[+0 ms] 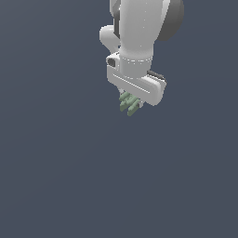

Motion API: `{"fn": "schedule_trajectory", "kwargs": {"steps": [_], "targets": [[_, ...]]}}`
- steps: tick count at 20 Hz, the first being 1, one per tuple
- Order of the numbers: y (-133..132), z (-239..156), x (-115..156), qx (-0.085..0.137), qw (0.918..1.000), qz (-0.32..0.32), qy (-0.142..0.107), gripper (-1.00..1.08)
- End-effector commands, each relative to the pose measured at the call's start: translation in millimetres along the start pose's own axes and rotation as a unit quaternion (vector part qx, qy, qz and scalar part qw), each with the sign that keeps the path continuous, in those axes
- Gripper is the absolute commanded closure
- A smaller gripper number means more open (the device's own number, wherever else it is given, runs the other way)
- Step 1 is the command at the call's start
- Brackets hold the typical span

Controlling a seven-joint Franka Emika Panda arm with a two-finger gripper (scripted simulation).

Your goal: Pick up the object and move it to a goal position.

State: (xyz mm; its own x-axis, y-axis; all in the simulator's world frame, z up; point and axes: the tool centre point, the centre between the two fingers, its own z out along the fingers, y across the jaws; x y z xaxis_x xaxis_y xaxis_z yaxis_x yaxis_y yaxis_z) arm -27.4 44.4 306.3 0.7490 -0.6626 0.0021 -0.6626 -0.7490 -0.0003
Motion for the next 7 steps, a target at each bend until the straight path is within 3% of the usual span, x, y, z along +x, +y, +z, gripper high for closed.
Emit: {"fn": "schedule_trajectory", "kwargs": {"steps": [1,7], "targets": [[-2,-11,-5,-0.001,1.0,0.0,-0.001,1.08],[-5,-22,-10,0.0,1.0,0.0,-0.001,1.08]]}}
